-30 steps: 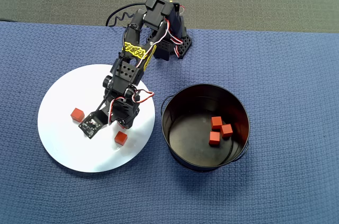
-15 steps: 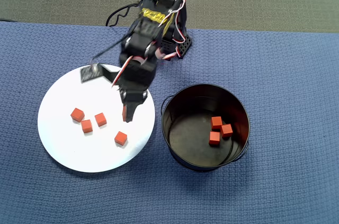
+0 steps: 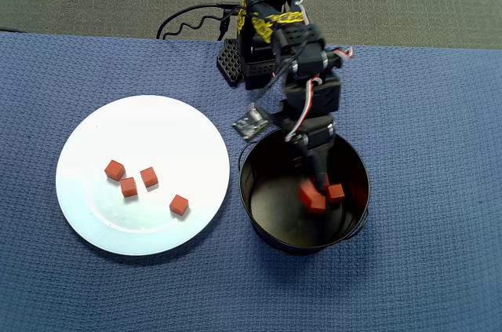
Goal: Pick up the red cubes from the white plate and place them in the black recipient
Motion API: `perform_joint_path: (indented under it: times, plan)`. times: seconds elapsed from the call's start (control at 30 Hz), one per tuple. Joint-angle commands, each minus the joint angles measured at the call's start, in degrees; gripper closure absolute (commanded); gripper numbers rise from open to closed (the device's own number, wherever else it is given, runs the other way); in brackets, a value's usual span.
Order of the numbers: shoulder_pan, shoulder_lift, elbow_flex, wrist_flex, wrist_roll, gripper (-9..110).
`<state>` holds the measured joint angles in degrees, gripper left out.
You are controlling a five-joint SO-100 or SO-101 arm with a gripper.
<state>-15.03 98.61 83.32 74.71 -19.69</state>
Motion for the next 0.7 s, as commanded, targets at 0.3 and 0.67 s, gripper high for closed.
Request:
perform_joint_path:
  times: [0.3, 0.67]
  plan:
    - [36.4, -10.5, -4.7, -6.7, -12.7, 58]
    - [41.7, -26.5, -9.8, -8.6, -13.7, 71]
